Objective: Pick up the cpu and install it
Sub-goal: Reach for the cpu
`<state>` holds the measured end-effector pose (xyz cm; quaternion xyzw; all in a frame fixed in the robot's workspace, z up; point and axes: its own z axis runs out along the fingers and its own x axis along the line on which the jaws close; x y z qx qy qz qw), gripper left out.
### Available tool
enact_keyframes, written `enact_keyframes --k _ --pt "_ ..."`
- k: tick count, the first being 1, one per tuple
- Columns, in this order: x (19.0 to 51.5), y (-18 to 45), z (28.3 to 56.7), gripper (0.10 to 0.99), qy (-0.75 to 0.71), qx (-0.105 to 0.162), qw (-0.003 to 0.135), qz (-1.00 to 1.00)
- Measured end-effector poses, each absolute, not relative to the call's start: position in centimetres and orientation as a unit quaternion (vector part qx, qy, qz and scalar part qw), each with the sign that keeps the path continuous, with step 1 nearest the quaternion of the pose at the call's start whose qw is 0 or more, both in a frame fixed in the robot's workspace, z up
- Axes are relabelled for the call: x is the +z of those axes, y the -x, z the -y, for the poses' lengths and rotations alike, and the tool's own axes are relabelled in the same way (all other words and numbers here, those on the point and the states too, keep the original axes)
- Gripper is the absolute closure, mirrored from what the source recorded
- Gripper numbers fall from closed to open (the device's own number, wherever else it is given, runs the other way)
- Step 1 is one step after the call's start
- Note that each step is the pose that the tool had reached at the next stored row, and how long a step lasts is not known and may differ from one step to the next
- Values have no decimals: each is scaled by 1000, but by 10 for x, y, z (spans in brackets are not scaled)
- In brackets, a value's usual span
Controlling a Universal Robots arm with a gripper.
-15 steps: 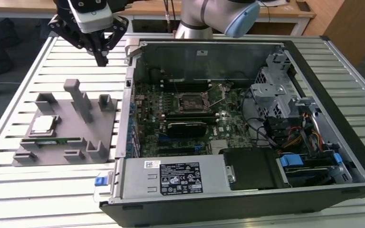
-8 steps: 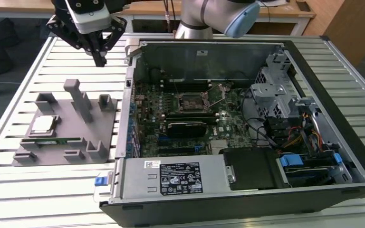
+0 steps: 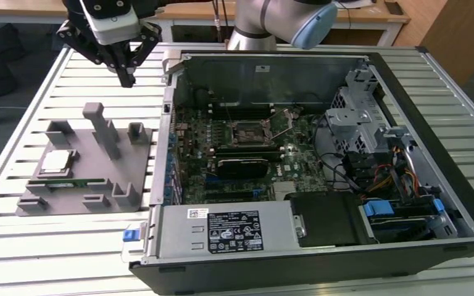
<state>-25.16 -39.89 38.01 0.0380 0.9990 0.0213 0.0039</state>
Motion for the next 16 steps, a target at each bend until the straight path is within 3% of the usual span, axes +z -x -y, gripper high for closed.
enact_keyframes --k 16 --pt "378 260 399 980 -38 21 1 -999"
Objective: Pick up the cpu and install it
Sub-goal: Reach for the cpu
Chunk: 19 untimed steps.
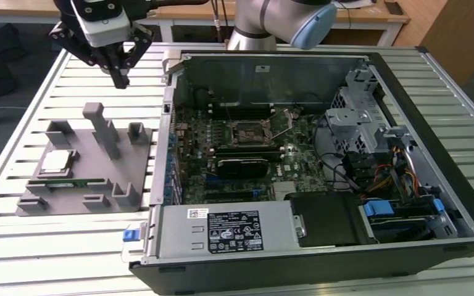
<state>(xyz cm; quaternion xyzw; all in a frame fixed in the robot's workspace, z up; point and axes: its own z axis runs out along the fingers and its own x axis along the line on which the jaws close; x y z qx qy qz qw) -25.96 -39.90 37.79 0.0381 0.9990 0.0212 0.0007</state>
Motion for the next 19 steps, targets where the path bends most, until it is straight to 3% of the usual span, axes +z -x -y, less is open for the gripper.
enact_keyframes --k 19 --pt "375 271 399 980 -38 21 -3 -999"
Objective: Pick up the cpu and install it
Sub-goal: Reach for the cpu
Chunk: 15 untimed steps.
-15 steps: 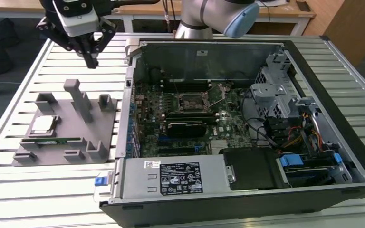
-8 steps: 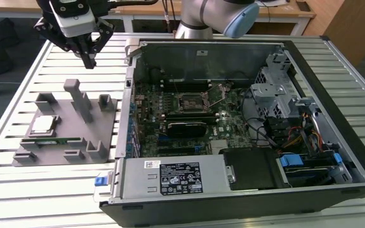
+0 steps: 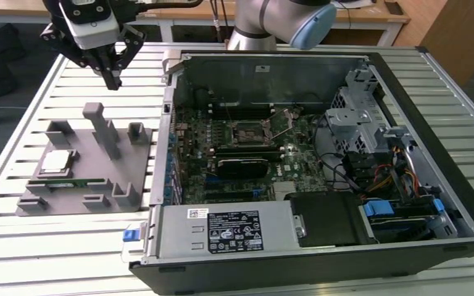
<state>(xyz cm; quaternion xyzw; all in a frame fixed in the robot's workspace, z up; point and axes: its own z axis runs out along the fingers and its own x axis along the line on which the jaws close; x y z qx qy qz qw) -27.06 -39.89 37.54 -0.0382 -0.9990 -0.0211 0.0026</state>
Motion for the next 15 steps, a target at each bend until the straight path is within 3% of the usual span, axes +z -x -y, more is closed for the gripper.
enact_keyframes --k 15 --pt "373 279 399 980 38 -21 6 999"
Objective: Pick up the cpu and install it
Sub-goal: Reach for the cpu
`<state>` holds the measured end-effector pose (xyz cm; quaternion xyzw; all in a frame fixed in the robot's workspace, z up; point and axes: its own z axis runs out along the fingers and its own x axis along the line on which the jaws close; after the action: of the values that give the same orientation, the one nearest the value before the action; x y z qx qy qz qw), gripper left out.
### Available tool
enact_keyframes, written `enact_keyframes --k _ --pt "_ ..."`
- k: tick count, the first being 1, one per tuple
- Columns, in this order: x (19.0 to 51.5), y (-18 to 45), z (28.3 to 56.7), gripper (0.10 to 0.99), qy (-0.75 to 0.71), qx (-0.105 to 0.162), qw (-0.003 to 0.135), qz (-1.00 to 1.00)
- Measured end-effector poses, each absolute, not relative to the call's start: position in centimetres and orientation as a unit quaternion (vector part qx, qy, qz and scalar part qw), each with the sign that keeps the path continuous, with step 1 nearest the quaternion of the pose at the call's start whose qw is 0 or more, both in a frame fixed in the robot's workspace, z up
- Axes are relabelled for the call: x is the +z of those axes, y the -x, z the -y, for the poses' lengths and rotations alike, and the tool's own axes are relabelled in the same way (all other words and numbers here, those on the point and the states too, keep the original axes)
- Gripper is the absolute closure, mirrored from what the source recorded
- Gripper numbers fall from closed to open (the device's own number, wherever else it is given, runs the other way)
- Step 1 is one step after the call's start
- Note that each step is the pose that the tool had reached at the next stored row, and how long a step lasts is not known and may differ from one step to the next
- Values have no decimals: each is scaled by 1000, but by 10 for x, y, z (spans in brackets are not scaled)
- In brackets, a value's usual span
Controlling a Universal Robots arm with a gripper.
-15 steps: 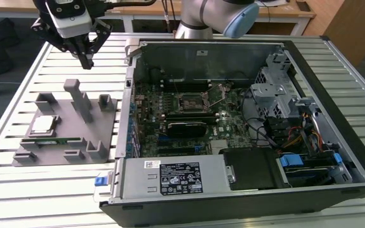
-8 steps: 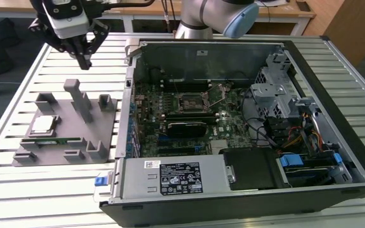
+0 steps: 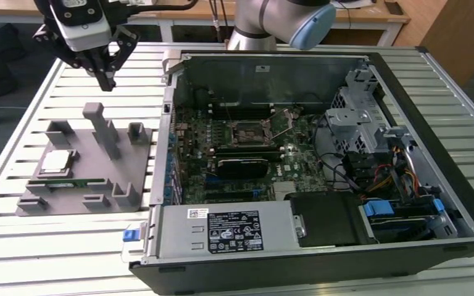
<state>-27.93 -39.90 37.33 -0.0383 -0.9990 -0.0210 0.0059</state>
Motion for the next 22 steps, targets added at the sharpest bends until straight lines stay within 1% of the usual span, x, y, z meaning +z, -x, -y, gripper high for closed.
enact_keyframes --k 22 --pt "368 315 403 980 38 -21 12 999"
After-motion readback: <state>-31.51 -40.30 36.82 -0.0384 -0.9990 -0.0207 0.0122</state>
